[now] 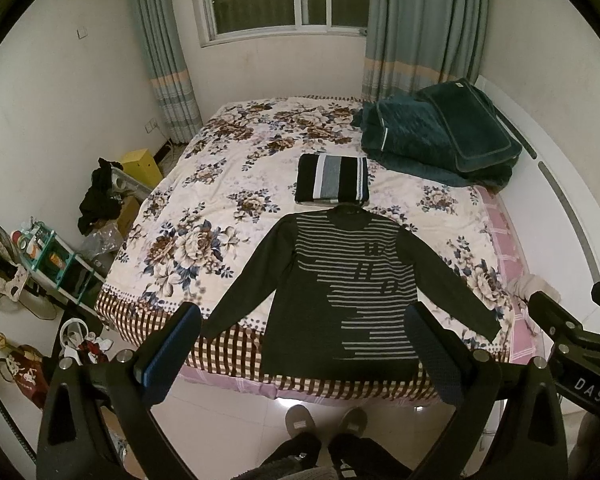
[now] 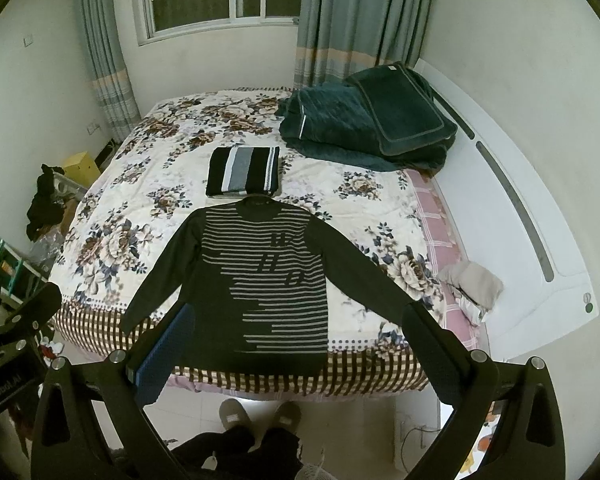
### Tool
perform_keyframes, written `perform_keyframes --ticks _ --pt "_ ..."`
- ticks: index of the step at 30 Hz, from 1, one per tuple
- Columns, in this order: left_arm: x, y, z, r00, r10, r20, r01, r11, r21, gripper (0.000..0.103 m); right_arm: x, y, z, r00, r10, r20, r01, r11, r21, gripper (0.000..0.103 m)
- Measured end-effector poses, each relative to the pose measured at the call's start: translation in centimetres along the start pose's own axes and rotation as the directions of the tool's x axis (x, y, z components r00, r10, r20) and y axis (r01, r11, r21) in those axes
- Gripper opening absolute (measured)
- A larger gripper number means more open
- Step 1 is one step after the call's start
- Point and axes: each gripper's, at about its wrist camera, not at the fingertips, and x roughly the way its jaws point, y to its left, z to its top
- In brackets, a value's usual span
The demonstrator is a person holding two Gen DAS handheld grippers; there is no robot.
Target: Fold small clothes
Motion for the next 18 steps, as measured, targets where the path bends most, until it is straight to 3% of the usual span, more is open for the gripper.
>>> perform_keyframes --ticks 18 --pt "0.3 -1.1 0.9 1.0 -0.007 0.005 0.007 1.0 -0.003 0.103 0.1 0.5 0.7 1.0 -0.002 0.004 0.002 1.0 0.0 0.103"
